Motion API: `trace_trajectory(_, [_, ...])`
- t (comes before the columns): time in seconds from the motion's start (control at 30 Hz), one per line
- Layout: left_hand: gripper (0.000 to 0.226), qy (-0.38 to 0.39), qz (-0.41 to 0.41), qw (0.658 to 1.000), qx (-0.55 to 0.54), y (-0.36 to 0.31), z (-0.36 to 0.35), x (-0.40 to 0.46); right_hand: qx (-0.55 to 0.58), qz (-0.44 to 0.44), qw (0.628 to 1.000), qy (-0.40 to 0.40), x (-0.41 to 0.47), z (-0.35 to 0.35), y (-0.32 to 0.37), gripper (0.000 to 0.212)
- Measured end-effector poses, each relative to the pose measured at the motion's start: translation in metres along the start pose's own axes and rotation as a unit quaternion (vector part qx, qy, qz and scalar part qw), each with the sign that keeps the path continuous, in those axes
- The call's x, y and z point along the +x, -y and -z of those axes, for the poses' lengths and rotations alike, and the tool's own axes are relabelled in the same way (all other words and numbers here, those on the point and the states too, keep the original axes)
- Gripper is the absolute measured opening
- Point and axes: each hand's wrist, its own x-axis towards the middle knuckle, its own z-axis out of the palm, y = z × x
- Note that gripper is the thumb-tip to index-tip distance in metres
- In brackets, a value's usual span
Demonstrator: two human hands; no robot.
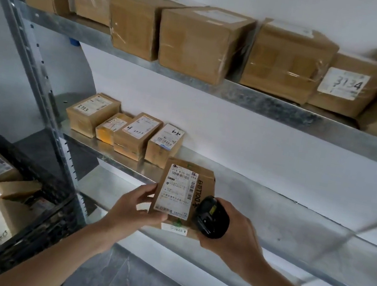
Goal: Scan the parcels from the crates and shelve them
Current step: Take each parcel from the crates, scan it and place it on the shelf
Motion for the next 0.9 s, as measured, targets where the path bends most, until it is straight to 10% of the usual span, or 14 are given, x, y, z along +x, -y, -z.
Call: trace_trajectory(0.9, [0.051, -0.041, -0.093, 0.987, 0.128, 0.053, 0.010, 0.175, -0.063, -0.083, 0.994, 0.036, 0.153, -0.070, -0.055, 0.070])
